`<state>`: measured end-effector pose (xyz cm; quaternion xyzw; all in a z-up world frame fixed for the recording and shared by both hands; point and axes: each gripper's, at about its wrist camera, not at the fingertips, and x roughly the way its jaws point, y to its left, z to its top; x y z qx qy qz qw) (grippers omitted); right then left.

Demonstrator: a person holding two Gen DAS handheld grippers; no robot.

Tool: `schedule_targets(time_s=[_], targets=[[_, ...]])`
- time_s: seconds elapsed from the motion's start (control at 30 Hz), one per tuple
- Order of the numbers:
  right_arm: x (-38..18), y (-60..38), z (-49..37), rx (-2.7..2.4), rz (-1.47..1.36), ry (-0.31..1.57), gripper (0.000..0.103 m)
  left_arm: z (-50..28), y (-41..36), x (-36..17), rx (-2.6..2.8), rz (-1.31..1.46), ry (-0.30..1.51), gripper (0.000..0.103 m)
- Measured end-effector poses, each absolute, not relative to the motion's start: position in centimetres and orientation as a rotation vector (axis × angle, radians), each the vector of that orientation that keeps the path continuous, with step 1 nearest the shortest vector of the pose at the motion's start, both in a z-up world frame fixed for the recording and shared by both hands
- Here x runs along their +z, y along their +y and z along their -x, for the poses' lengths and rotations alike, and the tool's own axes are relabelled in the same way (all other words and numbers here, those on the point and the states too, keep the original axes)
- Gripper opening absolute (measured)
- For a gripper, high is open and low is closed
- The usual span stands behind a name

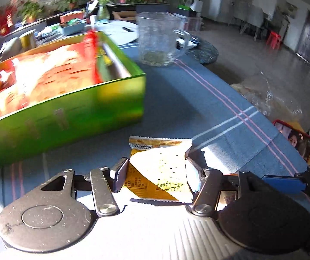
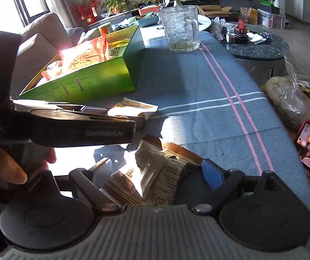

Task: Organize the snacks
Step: 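Grasp the yellow biscuit packet with the left gripper while the right gripper grasps another, then carry both yellow biscuit packets over the green box and lower them in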

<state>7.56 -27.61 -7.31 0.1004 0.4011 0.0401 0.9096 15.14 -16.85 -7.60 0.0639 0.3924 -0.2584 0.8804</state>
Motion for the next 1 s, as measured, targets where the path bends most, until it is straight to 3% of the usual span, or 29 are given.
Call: schedule_targets(time_s=[0.5,1.0], targets=[[-7.4,-22.8,-8.0,0.178,-0.168,0.824,0.079,-11.5,-5.1,-5.4,-0.304,0.043,0.691,0.053],[-6.5,-21.5,-6.8,0.225,-0.116,0.787,0.079,-10.3,-3.0,-6.5,-0.256,0.09,0.708,0.053]])
